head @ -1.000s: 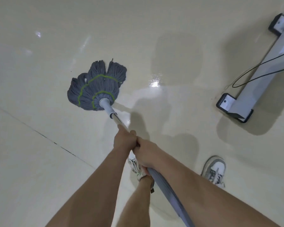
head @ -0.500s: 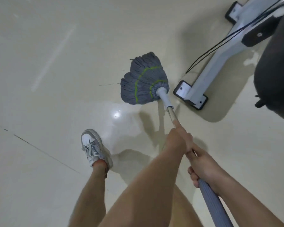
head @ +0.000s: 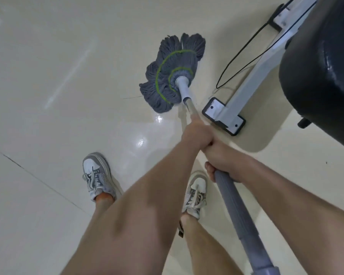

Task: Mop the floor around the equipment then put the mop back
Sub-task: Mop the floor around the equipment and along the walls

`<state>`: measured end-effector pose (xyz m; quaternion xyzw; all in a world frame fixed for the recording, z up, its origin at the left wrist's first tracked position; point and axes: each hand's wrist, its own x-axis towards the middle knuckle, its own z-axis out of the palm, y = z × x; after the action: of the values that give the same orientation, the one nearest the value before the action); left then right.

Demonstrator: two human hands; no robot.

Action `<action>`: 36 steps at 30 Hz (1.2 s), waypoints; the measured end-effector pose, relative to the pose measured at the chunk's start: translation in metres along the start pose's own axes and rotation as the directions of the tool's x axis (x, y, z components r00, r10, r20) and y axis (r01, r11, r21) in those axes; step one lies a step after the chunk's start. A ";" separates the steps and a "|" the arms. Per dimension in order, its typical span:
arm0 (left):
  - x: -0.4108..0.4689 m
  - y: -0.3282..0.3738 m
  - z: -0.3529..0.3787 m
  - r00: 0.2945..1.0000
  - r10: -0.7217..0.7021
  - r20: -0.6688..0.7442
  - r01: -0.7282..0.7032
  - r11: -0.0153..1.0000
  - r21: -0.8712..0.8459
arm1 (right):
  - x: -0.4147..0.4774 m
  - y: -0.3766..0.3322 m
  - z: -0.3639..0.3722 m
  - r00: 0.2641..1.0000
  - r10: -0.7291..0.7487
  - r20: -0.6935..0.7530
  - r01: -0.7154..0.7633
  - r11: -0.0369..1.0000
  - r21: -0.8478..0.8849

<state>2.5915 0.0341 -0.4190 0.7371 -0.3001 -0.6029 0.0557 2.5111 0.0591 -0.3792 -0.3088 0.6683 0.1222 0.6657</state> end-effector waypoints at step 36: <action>-0.116 -0.165 0.075 0.963 -0.211 -0.168 0.132 0.912 -0.389 | -0.078 0.122 0.082 0.990 -0.070 0.122 0.136 0.688 -0.712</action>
<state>2.5734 0.2487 -0.4131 0.7950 -0.1061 -0.5718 0.1725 2.5018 0.2204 -0.3413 -0.5757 0.5199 0.3491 0.5257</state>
